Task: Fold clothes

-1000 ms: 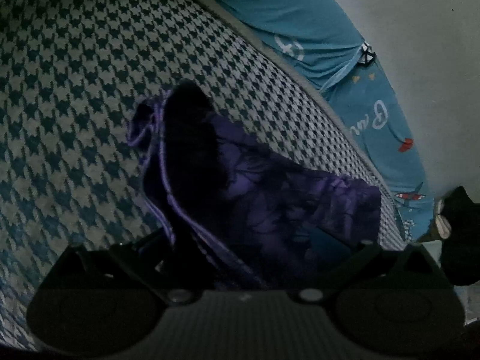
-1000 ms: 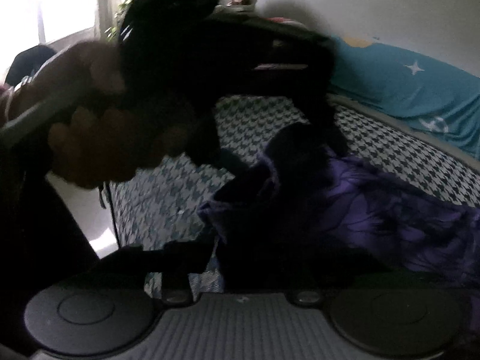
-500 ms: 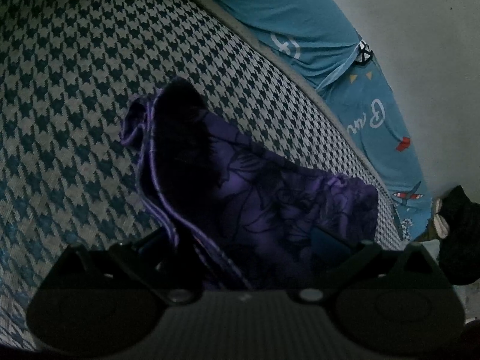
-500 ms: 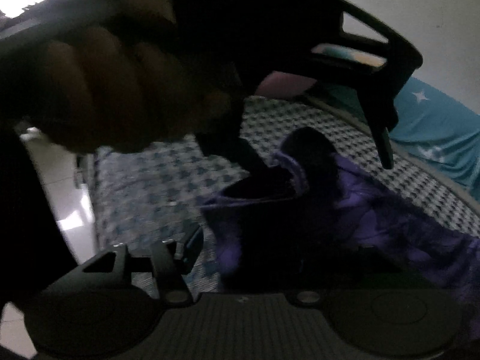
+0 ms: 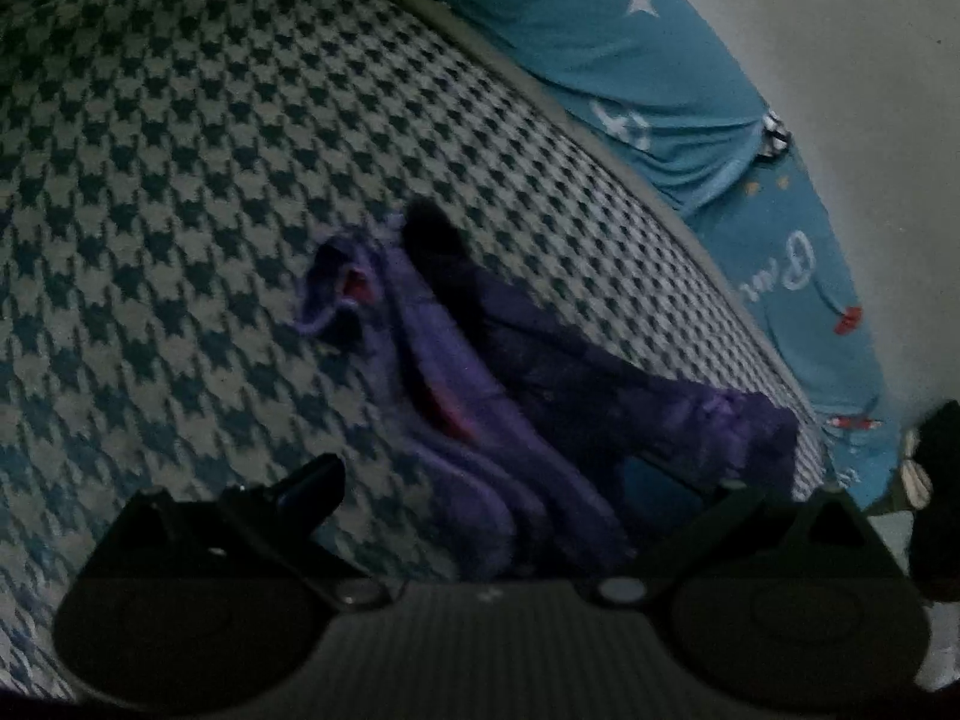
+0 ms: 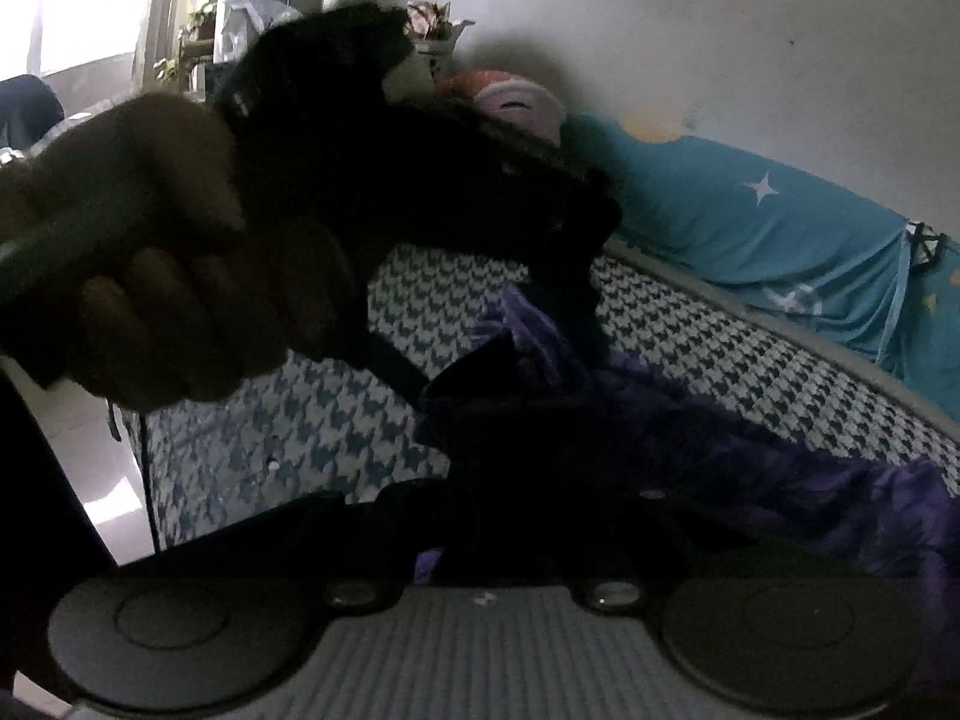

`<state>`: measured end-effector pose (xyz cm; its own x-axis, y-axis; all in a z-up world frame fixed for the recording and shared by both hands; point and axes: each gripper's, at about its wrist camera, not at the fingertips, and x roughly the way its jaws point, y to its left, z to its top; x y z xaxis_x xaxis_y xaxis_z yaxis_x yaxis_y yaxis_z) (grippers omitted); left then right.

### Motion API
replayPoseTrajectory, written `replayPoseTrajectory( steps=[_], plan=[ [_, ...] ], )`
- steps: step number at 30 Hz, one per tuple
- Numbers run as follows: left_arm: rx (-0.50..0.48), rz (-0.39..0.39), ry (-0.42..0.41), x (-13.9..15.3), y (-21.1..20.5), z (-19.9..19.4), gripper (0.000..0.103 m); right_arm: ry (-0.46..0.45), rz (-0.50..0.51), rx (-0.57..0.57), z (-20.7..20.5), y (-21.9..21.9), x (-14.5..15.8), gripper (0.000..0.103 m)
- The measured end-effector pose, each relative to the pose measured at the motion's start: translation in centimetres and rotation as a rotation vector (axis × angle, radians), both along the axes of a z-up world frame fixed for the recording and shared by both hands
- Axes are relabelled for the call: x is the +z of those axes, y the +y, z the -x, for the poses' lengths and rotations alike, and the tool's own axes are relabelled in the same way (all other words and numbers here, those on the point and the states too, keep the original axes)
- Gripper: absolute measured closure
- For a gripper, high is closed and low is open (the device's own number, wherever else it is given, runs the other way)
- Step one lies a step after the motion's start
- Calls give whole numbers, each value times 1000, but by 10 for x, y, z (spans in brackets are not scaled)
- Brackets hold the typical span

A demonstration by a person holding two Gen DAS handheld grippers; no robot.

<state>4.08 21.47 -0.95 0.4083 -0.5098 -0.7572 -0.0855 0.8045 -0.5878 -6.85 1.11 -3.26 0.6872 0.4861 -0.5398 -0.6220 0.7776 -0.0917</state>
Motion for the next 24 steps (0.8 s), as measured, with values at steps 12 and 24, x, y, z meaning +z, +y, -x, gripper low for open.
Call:
replayPoseTrajectory(
  steps=[12, 24],
  plan=[
    [8, -11, -66, -3, -13, -23, 3, -12, 9, 10, 14, -5, 5, 92],
    [-16, -56, -60, -17, -38, -32, 58, -18, 35, -11, 8, -10, 3, 92]
  ],
)
